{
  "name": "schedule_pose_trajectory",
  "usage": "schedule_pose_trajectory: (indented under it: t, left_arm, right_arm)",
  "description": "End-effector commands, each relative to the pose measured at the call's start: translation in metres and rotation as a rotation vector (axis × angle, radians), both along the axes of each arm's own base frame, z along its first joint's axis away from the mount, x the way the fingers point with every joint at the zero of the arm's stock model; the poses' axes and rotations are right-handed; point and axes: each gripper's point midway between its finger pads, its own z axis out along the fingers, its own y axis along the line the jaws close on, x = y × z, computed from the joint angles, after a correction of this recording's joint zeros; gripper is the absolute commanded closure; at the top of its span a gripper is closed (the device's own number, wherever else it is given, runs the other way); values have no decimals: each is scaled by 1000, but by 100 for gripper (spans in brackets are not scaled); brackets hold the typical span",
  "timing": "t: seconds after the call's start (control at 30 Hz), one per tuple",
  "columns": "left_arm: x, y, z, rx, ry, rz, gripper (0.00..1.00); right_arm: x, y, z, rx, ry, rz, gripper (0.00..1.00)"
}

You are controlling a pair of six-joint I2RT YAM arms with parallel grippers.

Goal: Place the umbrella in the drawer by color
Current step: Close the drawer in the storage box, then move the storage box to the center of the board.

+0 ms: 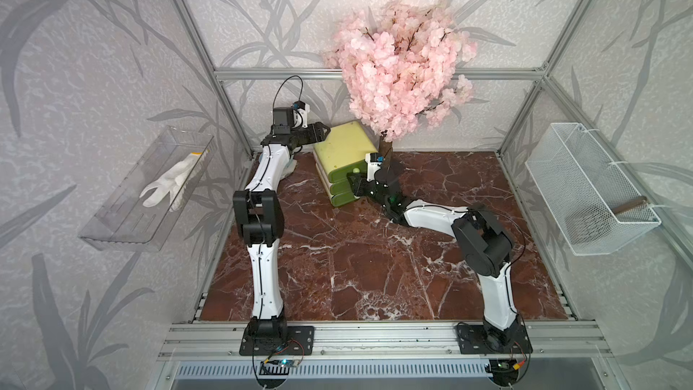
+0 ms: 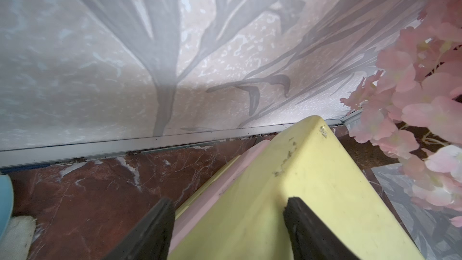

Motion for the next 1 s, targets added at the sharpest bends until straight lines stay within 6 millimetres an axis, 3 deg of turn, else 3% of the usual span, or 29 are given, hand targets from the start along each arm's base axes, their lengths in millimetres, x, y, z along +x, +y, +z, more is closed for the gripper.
schedule_pose_trajectory:
  t: [0.0, 0.1, 0.27, 0.33, 0.4, 0.43, 0.5, 0.57, 0.7, 0.83, 0.97]
  left_arm:
    - [-33, -40, -19, -11, 133, -103, 26]
    - [-36, -41, -18, -10, 135, -104, 26]
    - [-39, -44, -15, -10, 134, -107, 26]
    - [-40, -44, -16, -11, 138, -106, 26]
    - [-40, -45, -16, -8, 139, -108, 26]
    - [-41, -45, -15, -7, 137, -109, 26]
    - [-41, -46, -15, -5, 136, -110, 26]
    - [-41, -46, -14, -5, 135, -109, 26]
    - [-41, -48, -15, -4, 135, -111, 26]
    - [-42, -49, -17, 0, 140, -112, 26]
    - [-44, -49, -19, 3, 147, -109, 26]
  right_arm:
    - [2, 2, 2, -9, -14, 11, 61]
    - [-16, -14, 0, -40, -15, 9, 58]
    - [-42, -75, 1, -111, -20, -57, 51]
    - [-42, -101, 1, -122, 17, -56, 49]
    - [-35, -129, -8, -146, 72, -83, 41]
    - [-32, -142, 3, -127, 60, -94, 36]
    - [-20, -161, 6, -72, 75, -102, 29]
    - [-8, -164, 11, -18, 78, -66, 24]
    - [14, -148, 27, 68, 40, 25, 17]
    - [36, -129, 39, 203, 21, 69, 16]
    - [60, -119, 40, 357, 28, 67, 16]
